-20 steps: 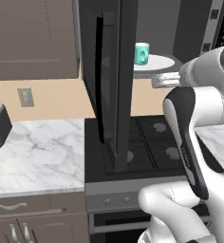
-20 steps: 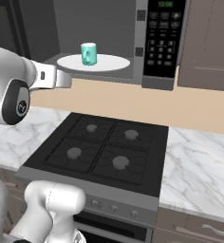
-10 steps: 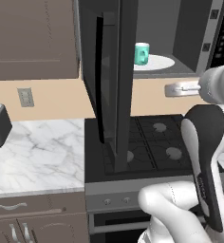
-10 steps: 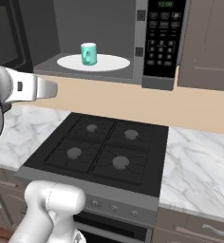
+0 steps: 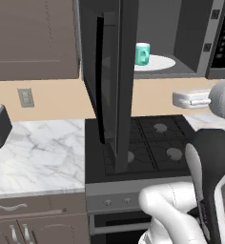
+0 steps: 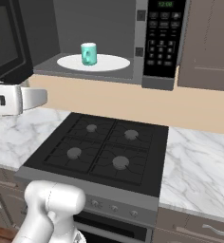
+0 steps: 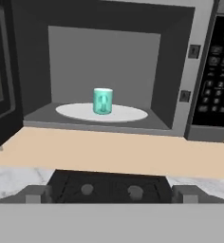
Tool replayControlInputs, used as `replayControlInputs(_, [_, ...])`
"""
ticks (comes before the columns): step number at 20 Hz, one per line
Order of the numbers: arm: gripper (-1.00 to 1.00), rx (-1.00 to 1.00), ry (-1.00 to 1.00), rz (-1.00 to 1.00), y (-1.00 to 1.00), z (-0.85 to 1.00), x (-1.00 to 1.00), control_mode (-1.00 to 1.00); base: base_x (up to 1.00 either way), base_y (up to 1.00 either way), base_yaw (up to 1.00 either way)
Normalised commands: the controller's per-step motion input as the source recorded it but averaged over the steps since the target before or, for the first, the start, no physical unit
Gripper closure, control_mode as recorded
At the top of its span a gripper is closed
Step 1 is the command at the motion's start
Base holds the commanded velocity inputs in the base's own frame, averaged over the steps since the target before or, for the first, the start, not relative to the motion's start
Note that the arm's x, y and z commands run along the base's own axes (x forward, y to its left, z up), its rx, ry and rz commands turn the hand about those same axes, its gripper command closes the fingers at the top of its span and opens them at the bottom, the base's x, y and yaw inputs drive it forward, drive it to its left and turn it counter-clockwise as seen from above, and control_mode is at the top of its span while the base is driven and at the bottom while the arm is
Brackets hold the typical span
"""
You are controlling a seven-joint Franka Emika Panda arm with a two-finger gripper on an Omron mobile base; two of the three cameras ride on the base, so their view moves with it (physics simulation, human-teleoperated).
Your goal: Pick the mug from the counter and place it inside the microwave. Then close the microwave.
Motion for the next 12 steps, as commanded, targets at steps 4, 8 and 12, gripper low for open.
replayControlInputs(4, [-1.00, -0.02, -0.12, -0.18, 0.01, 0.03, -0.30, -1.00, 0.00, 0.00, 0.00])
replayControlInputs(8, [-1.00, 0.00, -0.10, -0.22, 0.01, 0.03, -0.41, -1.00, 0.00, 0.00, 0.00])
replayControlInputs(12, [-1.00, 0.00, -0.10, -0.14, 0.00, 0.03, -0.61, -1.00, 0.00, 0.00, 0.00])
